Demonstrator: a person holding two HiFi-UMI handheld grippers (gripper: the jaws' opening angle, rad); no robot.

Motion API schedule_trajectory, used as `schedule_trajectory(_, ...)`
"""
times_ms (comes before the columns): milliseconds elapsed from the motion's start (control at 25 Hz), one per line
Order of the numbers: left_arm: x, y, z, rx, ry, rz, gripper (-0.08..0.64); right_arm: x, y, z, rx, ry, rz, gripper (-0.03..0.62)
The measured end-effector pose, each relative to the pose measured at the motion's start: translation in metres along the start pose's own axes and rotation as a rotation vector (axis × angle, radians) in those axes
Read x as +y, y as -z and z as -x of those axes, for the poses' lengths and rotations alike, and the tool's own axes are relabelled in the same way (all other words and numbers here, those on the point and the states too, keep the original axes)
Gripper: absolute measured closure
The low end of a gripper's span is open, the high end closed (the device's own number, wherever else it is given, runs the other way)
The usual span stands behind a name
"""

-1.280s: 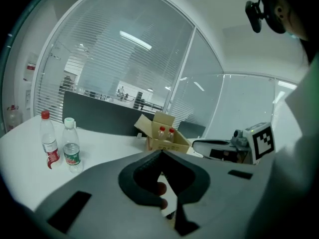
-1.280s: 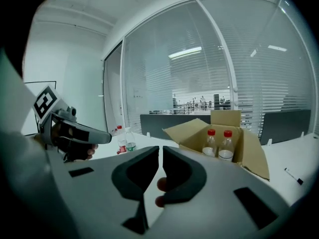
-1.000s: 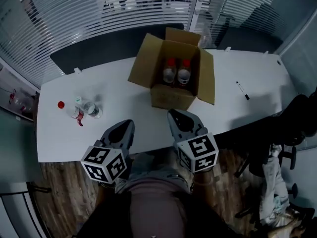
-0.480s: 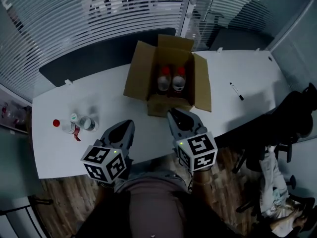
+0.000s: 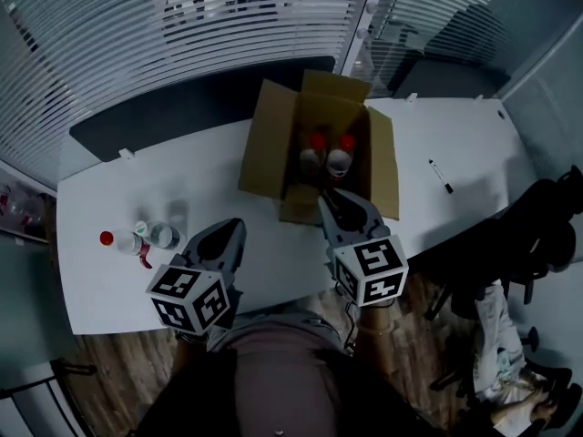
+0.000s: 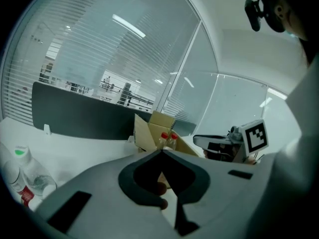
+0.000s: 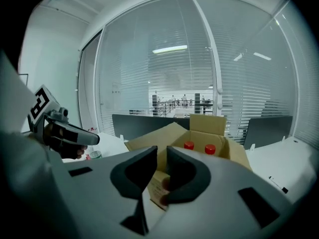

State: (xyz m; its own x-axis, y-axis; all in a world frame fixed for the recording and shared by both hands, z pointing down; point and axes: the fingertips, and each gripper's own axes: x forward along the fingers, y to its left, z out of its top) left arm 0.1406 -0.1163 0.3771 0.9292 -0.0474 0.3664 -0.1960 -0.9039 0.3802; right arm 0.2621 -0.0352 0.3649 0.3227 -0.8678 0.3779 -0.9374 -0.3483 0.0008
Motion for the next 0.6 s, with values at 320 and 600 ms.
schedule_trajectory(320, 0.021, -0.003, -0.011, 0.034, -0.001, 0.012, 0.552, -0.016, -0.006, -0.029, 0.033, 0.028, 0.01, 0.535)
schedule_trajectory(600, 0.039, -0.003, -0.023, 0.05, 0.0, 0.048, 0.552, -0.026, -0.009, -0.057, 0.065, 0.027, 0.02, 0.517)
